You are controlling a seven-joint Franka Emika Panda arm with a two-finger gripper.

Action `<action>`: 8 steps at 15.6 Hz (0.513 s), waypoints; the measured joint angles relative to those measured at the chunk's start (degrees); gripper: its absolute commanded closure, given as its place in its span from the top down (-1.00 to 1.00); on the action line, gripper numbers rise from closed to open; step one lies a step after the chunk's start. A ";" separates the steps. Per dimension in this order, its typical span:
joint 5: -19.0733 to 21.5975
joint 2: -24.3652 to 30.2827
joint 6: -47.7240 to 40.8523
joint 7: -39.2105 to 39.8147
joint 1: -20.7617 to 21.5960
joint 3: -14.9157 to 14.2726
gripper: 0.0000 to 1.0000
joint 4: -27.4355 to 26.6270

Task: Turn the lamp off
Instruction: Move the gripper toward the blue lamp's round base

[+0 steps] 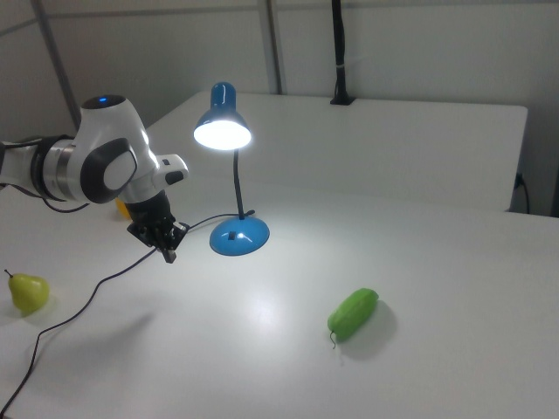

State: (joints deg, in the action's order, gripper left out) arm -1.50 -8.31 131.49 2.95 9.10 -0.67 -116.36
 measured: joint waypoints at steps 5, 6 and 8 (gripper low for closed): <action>0.00 -2.63 12.88 -0.16 -0.02 0.00 -1.00 -1.63; 0.00 -3.13 15.09 -0.22 -0.05 0.00 -1.00 -1.69; 0.00 -4.42 19.94 -0.31 -0.17 0.00 -1.00 -1.74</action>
State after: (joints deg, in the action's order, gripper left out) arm -1.50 -12.73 151.43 2.64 8.93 -0.67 -118.09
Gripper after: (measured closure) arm 0.991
